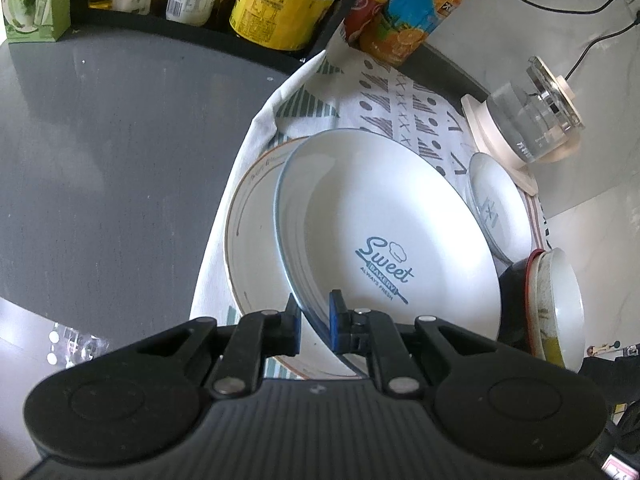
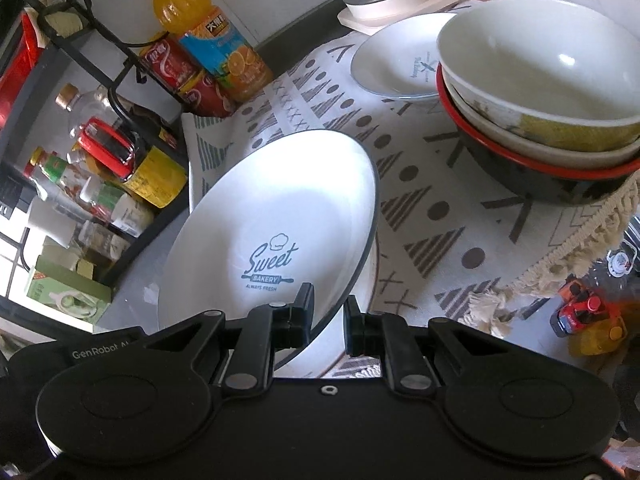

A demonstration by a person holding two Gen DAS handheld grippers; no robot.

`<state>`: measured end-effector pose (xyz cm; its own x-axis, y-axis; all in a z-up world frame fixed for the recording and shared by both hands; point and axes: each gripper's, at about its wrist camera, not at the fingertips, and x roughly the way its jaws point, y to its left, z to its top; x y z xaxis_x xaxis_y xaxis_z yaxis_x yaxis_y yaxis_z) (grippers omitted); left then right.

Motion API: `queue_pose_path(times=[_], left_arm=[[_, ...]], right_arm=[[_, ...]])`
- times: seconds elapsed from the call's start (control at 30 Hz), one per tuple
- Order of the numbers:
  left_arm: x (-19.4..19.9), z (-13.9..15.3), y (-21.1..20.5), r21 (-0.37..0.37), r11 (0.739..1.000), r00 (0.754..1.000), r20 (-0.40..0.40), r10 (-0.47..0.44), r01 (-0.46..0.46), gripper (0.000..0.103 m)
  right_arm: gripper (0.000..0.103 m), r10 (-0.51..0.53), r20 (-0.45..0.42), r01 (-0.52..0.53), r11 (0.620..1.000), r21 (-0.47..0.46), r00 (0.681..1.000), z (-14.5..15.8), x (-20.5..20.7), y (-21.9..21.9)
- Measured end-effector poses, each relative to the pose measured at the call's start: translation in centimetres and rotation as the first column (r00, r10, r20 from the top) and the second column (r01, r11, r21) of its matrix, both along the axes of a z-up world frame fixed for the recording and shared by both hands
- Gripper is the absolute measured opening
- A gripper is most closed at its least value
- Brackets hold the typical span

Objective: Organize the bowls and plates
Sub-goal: 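Carry the 'Sweet' plate onto the large white plate and open the grippers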

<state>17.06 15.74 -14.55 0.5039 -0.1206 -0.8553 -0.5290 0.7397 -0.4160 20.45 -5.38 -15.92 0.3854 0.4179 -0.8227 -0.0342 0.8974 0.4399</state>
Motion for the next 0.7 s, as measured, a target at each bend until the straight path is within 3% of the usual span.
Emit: queue_pose_path(times=[0.57, 0.7], left_arm=[[0.2, -1.2, 0.2, 0.005, 1.000, 0.997, -0.076, -0.008, 0.009, 0.013], [0.7, -0.4, 0.5, 0.080, 0.996, 0.994, -0.106, -0.020, 0.028, 0.013]], right_arm=[[0.014, 0.009, -0.052, -0.011, 0.999, -0.034, 0.999, -1.0, 0.1, 0.8], [0.014, 0.002, -0.065, -0.006, 0.999, -0.047, 0.998, -0.9, 0.4, 0.9]])
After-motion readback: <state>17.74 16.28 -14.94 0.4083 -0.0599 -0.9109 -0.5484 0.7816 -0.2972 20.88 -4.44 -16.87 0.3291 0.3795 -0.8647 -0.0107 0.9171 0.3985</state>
